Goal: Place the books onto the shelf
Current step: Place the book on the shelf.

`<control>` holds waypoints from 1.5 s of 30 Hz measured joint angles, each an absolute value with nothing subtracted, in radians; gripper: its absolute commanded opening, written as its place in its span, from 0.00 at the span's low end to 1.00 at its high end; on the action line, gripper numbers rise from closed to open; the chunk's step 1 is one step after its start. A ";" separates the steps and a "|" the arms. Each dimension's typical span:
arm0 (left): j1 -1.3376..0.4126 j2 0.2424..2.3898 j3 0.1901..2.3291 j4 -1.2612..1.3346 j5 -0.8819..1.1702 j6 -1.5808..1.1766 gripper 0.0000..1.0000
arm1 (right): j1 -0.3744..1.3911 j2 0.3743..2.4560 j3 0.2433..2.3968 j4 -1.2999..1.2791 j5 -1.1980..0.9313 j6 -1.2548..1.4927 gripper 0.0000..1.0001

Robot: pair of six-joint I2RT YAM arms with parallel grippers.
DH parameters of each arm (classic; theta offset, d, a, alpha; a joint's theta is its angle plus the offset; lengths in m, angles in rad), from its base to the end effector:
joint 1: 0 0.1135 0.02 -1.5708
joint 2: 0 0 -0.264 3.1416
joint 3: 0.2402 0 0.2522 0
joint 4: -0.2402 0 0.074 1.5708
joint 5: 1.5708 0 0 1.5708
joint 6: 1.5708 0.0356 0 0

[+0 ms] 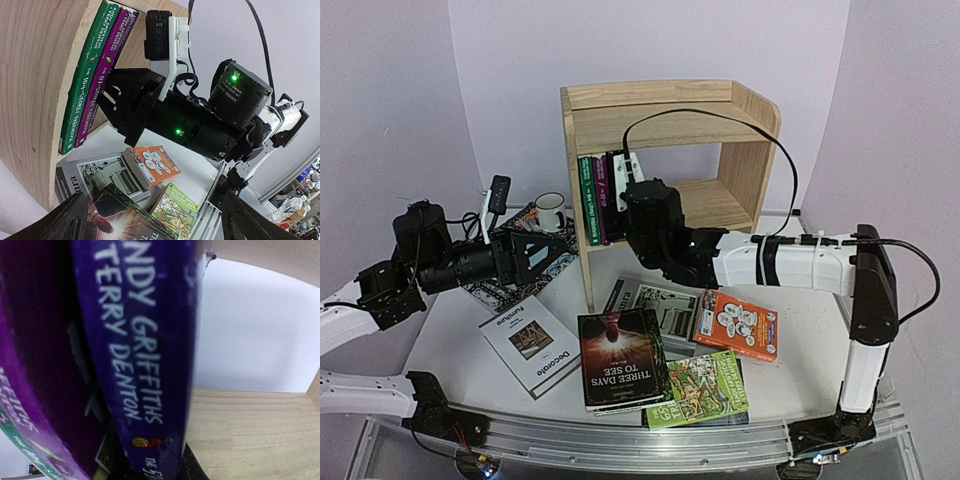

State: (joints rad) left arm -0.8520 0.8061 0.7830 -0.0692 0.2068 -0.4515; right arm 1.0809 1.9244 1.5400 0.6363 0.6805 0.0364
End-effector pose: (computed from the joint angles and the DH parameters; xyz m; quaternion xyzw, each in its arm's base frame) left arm 0.1209 -0.1492 0.3483 0.2144 0.7065 -0.4671 0.4865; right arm 0.2360 0.3949 0.3503 -0.0595 0.6321 0.2215 0.7401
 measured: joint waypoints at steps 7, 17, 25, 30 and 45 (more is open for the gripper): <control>-0.852 0.807 0.783 -0.069 0.208 -0.454 0.95 | 1.087 1.911 1.500 0.683 0.690 0.035 0.00; -0.852 0.820 0.783 -0.051 0.210 -0.471 0.95 | 1.108 1.873 1.453 0.684 0.705 0.038 0.00; -0.852 0.826 0.783 -0.047 0.210 -0.472 0.95 | 1.114 1.868 1.449 0.681 0.723 0.055 0.00; -0.852 0.826 0.778 -0.043 0.210 -0.472 0.95 | 1.116 1.854 1.437 0.669 0.719 0.079 0.01; -0.852 0.832 0.776 -0.043 0.210 -0.472 0.95 | 1.117 1.833 1.436 0.624 0.690 0.109 0.30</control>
